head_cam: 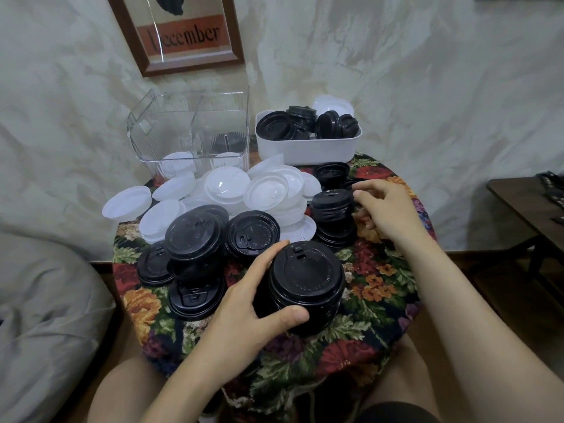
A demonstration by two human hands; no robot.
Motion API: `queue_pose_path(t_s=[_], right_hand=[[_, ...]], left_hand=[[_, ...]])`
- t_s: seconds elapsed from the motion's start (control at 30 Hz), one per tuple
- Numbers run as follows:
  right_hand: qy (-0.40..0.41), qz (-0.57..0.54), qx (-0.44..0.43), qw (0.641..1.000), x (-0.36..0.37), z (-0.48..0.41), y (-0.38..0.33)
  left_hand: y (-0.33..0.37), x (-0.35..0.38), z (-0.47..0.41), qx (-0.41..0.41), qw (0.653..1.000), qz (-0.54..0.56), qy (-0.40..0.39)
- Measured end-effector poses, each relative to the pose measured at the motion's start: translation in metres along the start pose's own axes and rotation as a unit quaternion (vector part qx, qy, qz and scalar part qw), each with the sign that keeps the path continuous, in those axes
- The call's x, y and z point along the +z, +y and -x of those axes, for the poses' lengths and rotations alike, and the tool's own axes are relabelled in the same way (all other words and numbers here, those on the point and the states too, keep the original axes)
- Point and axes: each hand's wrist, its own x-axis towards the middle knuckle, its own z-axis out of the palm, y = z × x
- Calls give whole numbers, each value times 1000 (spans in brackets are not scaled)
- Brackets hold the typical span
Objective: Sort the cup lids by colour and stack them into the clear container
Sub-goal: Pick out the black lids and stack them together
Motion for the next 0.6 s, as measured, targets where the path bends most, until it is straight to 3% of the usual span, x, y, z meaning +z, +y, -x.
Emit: queue_pose_path(t_s=[0.3,0.37,0.43,0.5,0.6], right_hand=[[14,72,-35,997,-17,40,-2],[-30,-16,-21,999,-20,75,-13],[-126,-116,8,985,-19,110,-27],[-201,-142,25,969,-14,135,-33],[-217,-134,30,967,-6,151,-37]], left_hand=[[-2,-1,-2,3,1000,-6,-1],[-2,0,-2,5,1000,-4,0],[0,0,-1,4,1000,-12,1],[3,-1,1,2,999,-33,4],[9,-5,5,-6,996,-89,11]])
